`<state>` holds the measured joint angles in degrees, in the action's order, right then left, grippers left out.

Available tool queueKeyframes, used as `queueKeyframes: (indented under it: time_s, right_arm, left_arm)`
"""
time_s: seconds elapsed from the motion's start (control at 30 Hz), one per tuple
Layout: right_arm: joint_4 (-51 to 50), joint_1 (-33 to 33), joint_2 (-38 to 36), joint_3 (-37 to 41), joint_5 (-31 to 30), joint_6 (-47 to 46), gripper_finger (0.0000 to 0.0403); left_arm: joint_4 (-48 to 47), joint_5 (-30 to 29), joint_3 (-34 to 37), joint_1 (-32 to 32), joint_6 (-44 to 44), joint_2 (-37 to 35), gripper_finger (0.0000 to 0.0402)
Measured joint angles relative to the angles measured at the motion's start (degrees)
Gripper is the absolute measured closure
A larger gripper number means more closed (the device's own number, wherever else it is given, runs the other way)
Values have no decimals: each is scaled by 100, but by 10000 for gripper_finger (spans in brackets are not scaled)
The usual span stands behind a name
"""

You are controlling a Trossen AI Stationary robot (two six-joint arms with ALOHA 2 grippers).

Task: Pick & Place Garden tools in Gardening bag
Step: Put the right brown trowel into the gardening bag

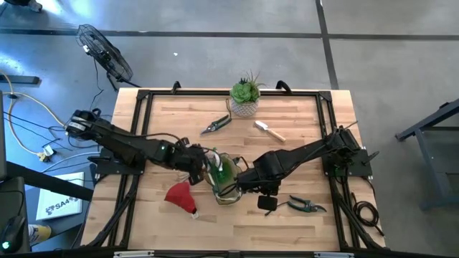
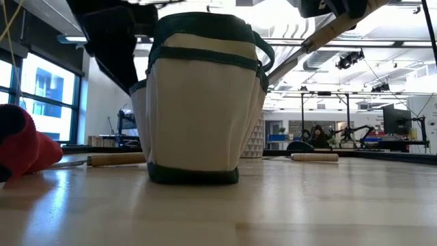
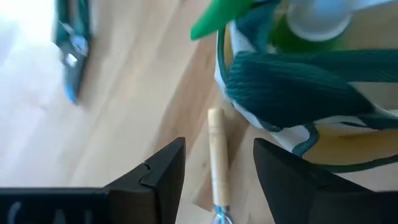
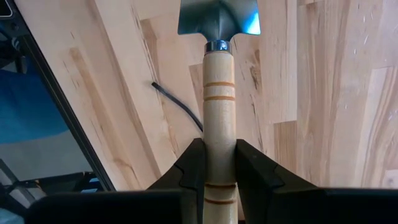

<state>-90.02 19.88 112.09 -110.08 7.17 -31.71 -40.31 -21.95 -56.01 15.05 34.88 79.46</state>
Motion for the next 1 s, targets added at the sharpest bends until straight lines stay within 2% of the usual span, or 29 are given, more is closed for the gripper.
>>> queueKeyframes:
  time_s: [0.1,0.17,0.4,0.57,0.67,1.0]
  right_arm:
    - [0,0,0,0,-2,-8,354]
    - [0,0,0,0,-1,-8,354]
    - [0,0,0,0,-84,13,354]
    - [-3,0,0,0,-101,46,354]
    - [-2,0,0,0,-113,47,354]
    - [0,82,0,0,-84,28,354]
  left_arm:
    - [-104,634,0,-245,-56,2,220]
    - [-129,793,0,-355,-111,2,220]
    - [148,850,-2,-510,-286,67,220]
    - [769,1186,-8,-503,-679,257,220]
    - [1117,1197,-9,-505,-882,354,220]
    - [1395,1149,-35,-931,-1205,391,220]
